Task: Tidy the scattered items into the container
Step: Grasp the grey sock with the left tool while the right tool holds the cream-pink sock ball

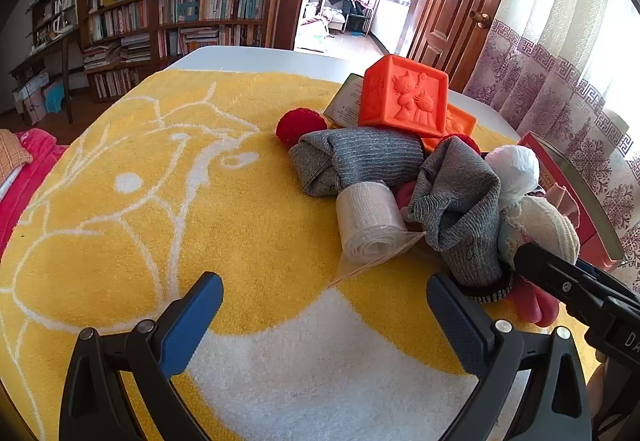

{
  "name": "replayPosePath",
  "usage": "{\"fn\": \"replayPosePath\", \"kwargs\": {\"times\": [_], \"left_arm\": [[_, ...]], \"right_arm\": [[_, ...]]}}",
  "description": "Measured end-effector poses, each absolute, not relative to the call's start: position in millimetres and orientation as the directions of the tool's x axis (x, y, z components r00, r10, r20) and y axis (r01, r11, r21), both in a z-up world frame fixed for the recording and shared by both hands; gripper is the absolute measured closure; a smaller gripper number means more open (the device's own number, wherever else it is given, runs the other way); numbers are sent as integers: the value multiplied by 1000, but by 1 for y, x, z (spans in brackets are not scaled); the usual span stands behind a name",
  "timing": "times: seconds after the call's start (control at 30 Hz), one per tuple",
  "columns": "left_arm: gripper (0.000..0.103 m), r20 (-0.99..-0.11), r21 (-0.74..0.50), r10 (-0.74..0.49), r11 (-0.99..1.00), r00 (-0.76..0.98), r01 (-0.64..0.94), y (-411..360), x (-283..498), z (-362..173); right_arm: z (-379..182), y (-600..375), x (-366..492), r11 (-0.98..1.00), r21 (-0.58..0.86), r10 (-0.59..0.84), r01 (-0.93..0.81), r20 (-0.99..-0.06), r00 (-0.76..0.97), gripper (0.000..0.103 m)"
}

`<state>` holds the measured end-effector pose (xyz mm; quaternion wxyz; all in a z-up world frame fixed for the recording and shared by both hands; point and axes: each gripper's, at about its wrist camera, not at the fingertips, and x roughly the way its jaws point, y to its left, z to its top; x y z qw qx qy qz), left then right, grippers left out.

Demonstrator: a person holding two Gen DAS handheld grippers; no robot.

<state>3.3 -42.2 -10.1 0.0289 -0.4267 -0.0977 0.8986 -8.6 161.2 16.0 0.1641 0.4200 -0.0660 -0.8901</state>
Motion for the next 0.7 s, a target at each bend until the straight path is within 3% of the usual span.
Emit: {"fn": "replayPosePath", "kwargs": {"times": [0.43, 0.7], "left_arm": [[0, -734, -147, 123, -989, -668, -20, -24, 12, 6], [0, -723, -153, 211, -977, -657, -146, 8, -5, 28]], "right_arm": [[43, 186, 12, -943, 259, -329, 208, -639, -695, 32], [52, 228, 21, -945, 301, -296, 130, -609, -736, 32]]}}
